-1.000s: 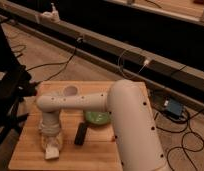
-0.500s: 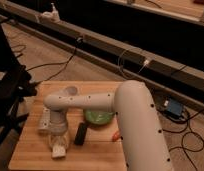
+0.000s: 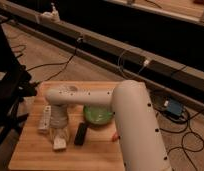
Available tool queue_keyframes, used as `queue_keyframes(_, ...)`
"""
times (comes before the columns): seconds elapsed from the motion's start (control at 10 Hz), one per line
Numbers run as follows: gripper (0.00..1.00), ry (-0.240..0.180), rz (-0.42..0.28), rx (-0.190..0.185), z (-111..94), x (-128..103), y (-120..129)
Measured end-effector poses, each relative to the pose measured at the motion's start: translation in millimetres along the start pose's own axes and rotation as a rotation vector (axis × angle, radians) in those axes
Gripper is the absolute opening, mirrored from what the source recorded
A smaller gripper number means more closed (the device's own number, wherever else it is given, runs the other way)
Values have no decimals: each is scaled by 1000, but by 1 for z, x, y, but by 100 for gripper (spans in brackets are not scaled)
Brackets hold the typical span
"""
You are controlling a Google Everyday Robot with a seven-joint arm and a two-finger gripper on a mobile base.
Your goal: Wipe the white sponge on the table
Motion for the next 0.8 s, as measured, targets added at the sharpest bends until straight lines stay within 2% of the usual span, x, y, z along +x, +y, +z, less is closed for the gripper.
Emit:
queue_keyframes(0.2, 0, 7, -53, 7, 0, 4, -22)
queue_keyframes(0.4, 0, -4, -112, 8, 7, -7, -44)
queue_keyframes(0.6, 0, -28, -157, 12, 19, -27, -61)
queue_keyframes(0.8, 0, -82, -169, 19, 39, -60, -67)
